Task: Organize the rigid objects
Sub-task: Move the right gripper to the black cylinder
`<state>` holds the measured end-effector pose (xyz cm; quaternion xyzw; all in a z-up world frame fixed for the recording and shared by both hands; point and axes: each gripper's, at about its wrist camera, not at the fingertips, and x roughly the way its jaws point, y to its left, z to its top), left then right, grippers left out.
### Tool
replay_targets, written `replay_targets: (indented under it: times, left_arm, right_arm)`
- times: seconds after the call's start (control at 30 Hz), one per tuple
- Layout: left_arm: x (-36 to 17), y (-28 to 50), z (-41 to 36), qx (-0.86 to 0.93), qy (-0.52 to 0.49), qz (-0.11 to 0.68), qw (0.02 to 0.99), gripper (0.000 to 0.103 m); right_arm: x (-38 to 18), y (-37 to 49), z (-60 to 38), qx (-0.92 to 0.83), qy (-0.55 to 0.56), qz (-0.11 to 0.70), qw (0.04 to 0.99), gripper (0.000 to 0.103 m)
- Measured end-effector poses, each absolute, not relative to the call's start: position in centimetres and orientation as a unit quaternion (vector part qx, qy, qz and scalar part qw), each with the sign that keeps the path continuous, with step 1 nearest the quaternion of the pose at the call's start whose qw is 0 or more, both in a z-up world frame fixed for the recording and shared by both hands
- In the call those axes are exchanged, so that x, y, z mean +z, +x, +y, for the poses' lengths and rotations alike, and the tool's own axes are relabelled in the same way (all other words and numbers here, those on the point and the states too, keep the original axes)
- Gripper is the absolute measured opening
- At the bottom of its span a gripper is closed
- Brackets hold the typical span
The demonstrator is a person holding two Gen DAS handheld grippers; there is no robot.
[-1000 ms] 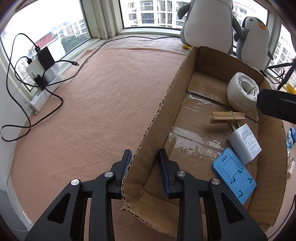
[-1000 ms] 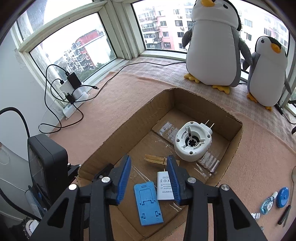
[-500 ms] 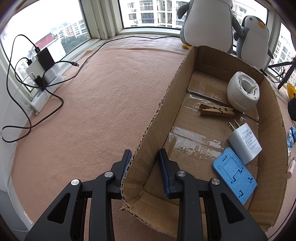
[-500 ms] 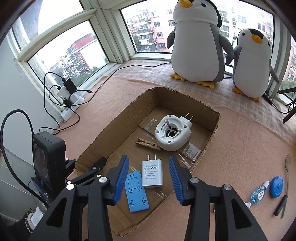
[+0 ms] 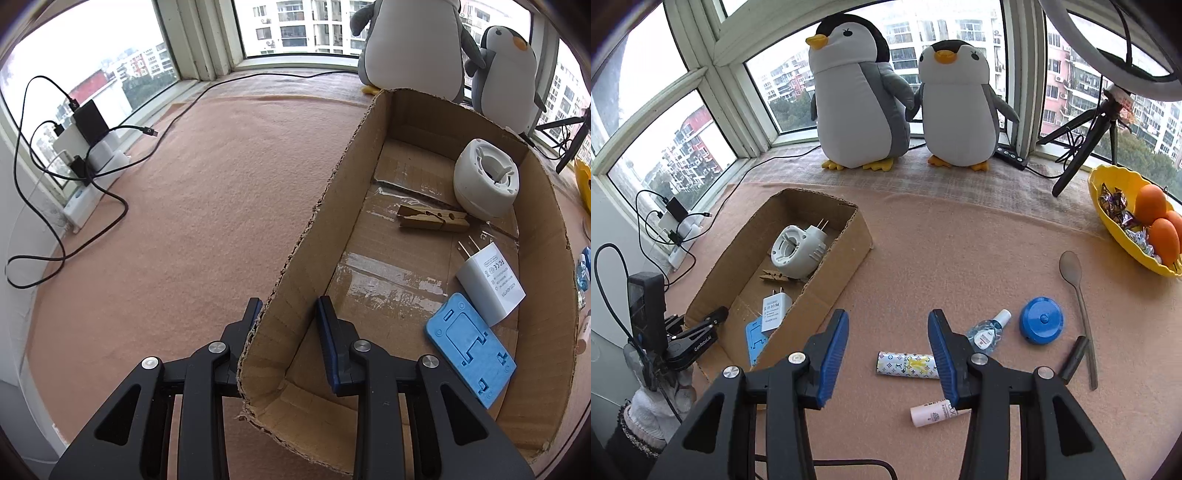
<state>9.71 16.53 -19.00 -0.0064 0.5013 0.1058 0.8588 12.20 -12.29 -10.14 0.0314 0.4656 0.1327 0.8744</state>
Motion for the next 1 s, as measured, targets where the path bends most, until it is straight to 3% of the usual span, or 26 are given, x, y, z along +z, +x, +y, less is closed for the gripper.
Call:
replay_targets:
  times: [0.47,0.73,1.0]
  left_arm:
    - [-19.0,9.8,16.3,0.110,0.000,0.503,0.857,0.027]
    - [-19.0,9.8,16.4,0.109,-0.001,0.503,0.857,0.027]
    - [-19.0,9.8,16.4,0.109,0.000,0.504,0.857,0.027]
  right_arm:
    - [-14.0,11.6,-26.3,0.008,0.102,0.511,0.853,0.041]
    - [-16.7,13.3,-28.0,-0.001,0.164,0.549,0.820,0.039]
    - [-18.3,14.8,-27.4,-0.016,0.144,0.572,0.807,0.030]
